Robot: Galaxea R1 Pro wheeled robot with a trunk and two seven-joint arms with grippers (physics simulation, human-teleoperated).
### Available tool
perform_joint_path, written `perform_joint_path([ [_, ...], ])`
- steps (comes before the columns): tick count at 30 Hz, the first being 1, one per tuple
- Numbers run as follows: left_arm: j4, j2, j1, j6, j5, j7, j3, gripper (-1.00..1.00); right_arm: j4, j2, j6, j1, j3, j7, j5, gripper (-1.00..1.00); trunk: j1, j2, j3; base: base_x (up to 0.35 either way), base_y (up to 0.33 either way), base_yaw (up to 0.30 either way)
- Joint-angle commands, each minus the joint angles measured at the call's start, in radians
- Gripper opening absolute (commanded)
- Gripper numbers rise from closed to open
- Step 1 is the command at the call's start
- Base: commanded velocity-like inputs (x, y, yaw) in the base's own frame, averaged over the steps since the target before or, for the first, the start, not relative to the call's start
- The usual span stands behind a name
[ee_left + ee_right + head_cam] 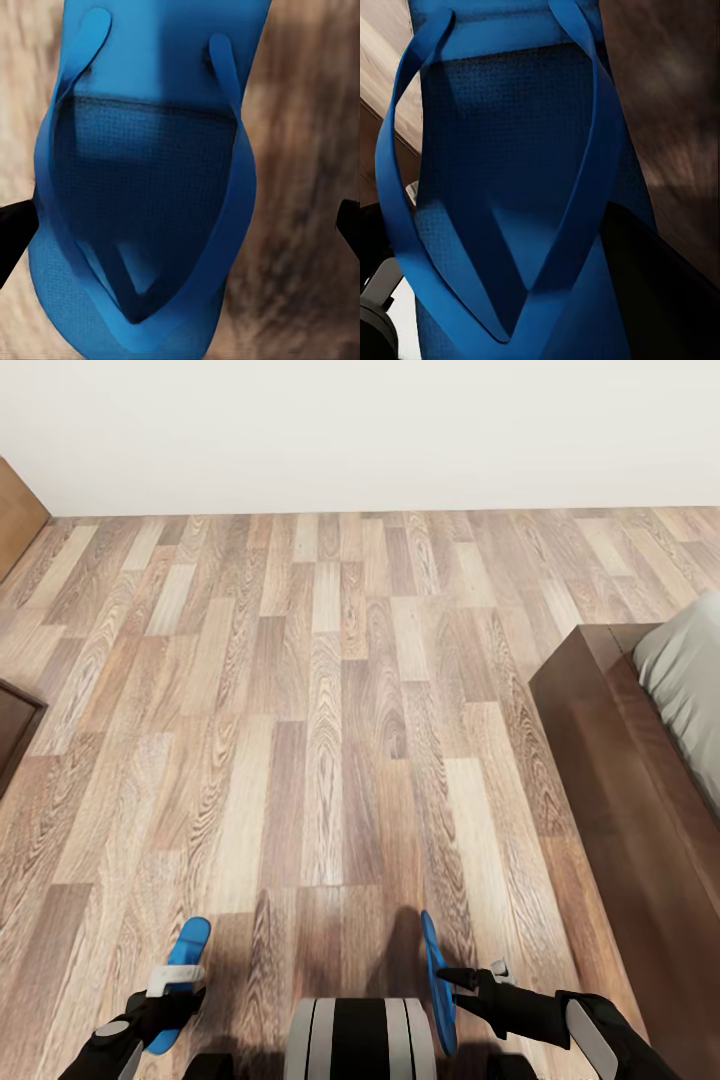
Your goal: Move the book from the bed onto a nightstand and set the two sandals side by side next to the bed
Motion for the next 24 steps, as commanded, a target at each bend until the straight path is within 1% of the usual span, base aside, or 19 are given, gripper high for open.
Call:
perform_joint_path([
  [1,-0.002,-0.001,0.000,0.005,-0.010,-0.009,0.008,1.00,0.000,0.000,0.007,0.000,-0.002,0.002,-0.002,-1.00,0.000,0.000,-0.005,0.000,0.000,0.000],
  [13,-0.003,0.000,0.000,0.005,-0.009,-0.009,0.009,1.00,0.000,0.000,0.007,0.000,-0.002,0.002,-0.002,-1.00,0.000,0.000,-0.005,0.000,0.001,0.000],
  [19,-0.003,0.001,0.000,0.005,-0.008,-0.009,0.009,1.00,0.000,0.000,0.007,0.000,-0.002,0.002,-0.002,-1.00,0.000,0.000,-0.005,0.000,0.117,0.000],
  [24,-0.003,0.001,0.000,0.005,-0.008,-0.009,0.009,1.00,0.000,0.000,0.007,0.000,-0.002,0.002,-0.002,-1.00,0.000,0.000,-0.005,0.000,0.022,0.000],
])
